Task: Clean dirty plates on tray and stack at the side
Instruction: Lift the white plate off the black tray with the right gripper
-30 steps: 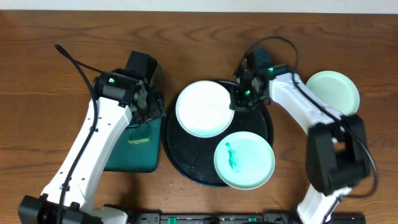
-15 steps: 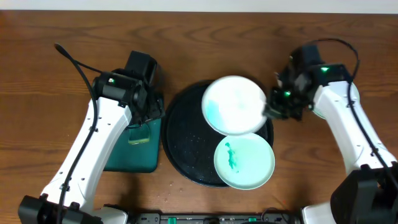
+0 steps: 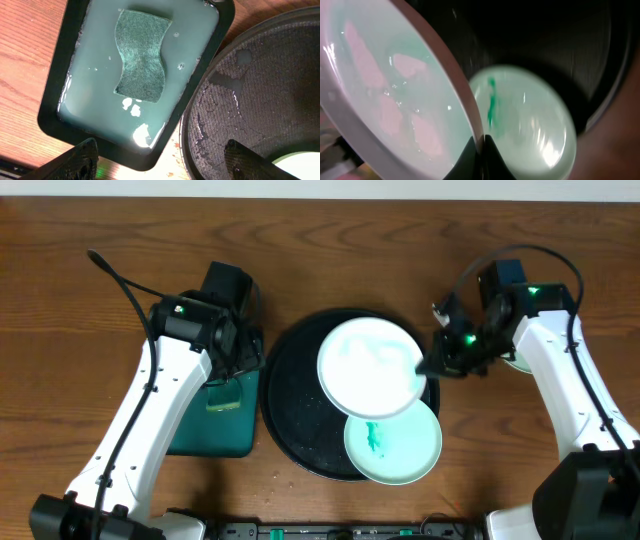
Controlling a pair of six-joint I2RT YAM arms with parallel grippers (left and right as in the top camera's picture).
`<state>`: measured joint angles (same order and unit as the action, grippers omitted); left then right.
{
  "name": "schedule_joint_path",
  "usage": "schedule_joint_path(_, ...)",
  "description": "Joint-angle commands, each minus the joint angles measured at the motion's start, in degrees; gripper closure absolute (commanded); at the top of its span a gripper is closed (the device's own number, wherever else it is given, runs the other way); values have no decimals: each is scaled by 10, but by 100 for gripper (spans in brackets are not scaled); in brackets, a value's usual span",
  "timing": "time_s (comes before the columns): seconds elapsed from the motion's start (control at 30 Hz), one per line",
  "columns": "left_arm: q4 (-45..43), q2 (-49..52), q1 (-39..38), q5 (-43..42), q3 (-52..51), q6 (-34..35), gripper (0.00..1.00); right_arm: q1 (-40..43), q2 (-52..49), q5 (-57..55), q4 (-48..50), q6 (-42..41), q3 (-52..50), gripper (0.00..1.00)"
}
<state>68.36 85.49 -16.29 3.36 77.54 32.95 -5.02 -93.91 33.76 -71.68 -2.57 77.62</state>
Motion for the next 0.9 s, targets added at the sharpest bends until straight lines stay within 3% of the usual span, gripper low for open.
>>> schedule_joint_path(0.0, 1, 0, -2, 3, -1, -4, 19, -18, 5, -22, 61, -3, 3, 99)
schedule_joint_path(0.23, -10, 0, 0, 3, -1, -4, 19, -67, 5, -180, 145, -30, 3, 99)
schedule_joint_path(0.87, -16, 0, 18, 3, -1, -16, 19, -186, 5, -380, 137, -34, 65, 99)
